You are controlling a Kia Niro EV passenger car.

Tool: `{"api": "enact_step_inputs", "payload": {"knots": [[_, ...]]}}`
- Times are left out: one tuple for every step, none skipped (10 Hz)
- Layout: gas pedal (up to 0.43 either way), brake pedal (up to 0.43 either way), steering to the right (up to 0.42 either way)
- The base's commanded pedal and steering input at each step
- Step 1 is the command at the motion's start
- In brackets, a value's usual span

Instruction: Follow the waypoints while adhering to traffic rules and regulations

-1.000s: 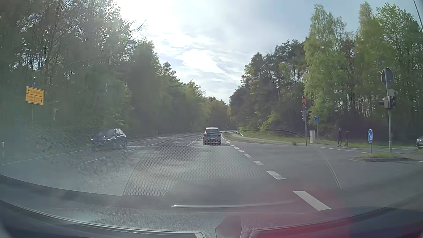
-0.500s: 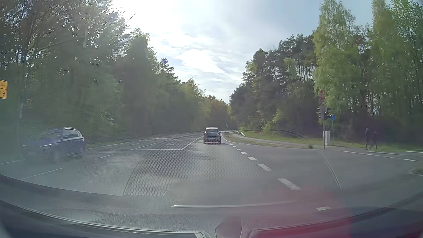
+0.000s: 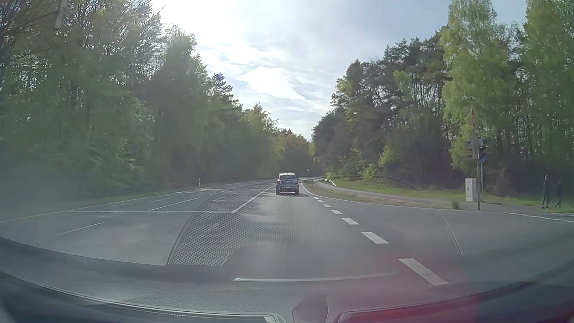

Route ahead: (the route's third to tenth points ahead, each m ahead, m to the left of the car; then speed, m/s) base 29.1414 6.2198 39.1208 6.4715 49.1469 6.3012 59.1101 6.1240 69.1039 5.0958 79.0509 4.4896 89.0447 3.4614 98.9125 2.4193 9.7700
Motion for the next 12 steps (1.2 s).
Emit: {"api": "enact_step_inputs", "payload": {"knots": [[0.197, 0.0, -0.003], [0.197, 0.0, -0.003], [0.197, 0.0, -0.003], [0.197, 0.0, -0.004], [0.197, 0.0, -0.004], [0.197, 0.0, -0.004], [0.197, 0.0, -0.004], [0.197, 0.0, -0.004], [0.189, 0.0, -0.004], [0.189, 0.0, -0.004], [0.189, 0.0, -0.004], [0.189, 0.0, -0.004]]}}
